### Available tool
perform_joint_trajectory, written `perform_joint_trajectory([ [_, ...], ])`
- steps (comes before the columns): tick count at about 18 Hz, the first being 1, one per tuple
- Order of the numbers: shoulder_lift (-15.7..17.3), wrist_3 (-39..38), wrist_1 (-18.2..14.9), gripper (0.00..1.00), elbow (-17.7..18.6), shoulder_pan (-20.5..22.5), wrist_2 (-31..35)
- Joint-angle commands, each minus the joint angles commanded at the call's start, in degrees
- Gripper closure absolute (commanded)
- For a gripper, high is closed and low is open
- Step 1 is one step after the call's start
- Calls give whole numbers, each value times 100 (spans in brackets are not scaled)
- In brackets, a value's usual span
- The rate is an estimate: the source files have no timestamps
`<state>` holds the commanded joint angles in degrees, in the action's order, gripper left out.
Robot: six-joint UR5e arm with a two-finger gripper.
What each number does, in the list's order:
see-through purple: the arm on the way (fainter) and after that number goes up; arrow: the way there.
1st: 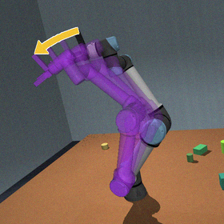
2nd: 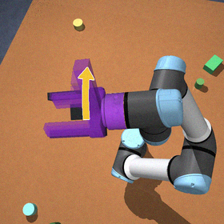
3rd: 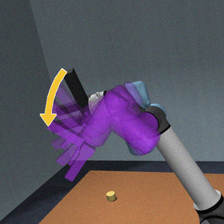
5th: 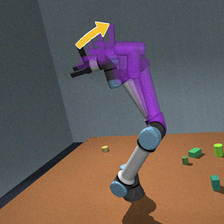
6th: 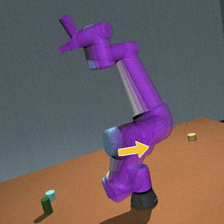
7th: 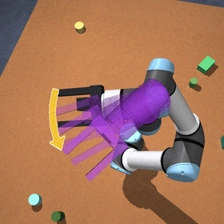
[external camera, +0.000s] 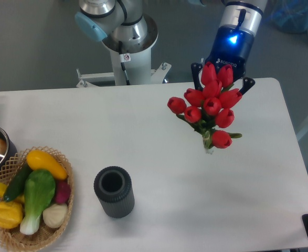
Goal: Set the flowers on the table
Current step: 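Lift the red tulip bouquet upward with the gripper, then swing the held tulips down toward the table surface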
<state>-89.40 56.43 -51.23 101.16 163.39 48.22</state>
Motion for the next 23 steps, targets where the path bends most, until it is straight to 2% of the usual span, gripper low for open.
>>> perform_joint_trajectory([
  [3,229,53,-580,68,0,-115,1527],
  [5,203,114,-730,68,-26,-281,2171],
  [7,160,176,-810,67,17,-378,2506],
  [10,-69,193,-950,66,131,-448,3383],
  [13,-341,202,-1030,67,106,-720,3606],
  [16,-718,185,-1126,67,141,-748,3738],
  [19,-1079,193,-1380,67,114,-756,3817],
  [23,-1273,202,-1478,67,106,-791,3914],
])
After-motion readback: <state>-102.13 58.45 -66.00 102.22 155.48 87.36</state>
